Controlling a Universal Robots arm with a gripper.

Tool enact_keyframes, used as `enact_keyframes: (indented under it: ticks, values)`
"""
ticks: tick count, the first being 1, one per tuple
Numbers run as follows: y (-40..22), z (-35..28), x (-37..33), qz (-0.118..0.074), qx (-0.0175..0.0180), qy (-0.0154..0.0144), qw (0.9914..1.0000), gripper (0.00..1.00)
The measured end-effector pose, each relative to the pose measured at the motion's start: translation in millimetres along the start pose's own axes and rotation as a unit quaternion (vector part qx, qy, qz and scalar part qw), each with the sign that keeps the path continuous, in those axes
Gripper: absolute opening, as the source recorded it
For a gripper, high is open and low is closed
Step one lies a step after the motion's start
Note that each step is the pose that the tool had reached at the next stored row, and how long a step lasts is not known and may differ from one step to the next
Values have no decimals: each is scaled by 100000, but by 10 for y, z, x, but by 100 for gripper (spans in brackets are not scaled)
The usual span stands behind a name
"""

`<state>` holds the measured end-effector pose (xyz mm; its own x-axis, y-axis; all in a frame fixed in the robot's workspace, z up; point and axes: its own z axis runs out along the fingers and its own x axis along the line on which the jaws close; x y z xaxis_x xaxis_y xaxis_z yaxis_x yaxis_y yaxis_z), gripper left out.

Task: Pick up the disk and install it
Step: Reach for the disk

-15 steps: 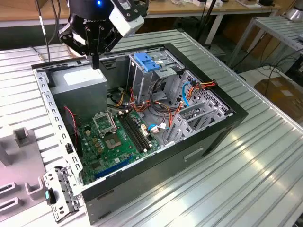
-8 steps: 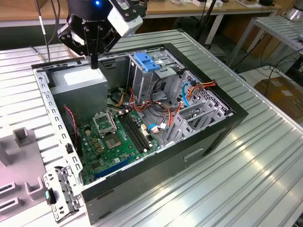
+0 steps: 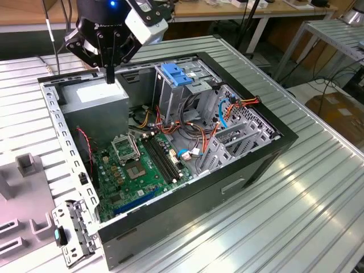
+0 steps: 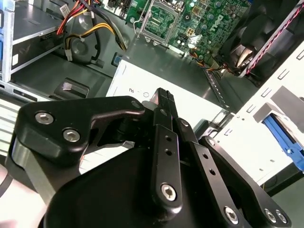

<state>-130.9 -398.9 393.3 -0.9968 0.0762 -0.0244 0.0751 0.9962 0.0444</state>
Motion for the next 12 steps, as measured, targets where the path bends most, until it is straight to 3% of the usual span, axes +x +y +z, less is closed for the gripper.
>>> enact_keyframes:
  ticks: [12]
  values:
    - [-6, -2, 76, 2, -3, -2, 100000, 11]
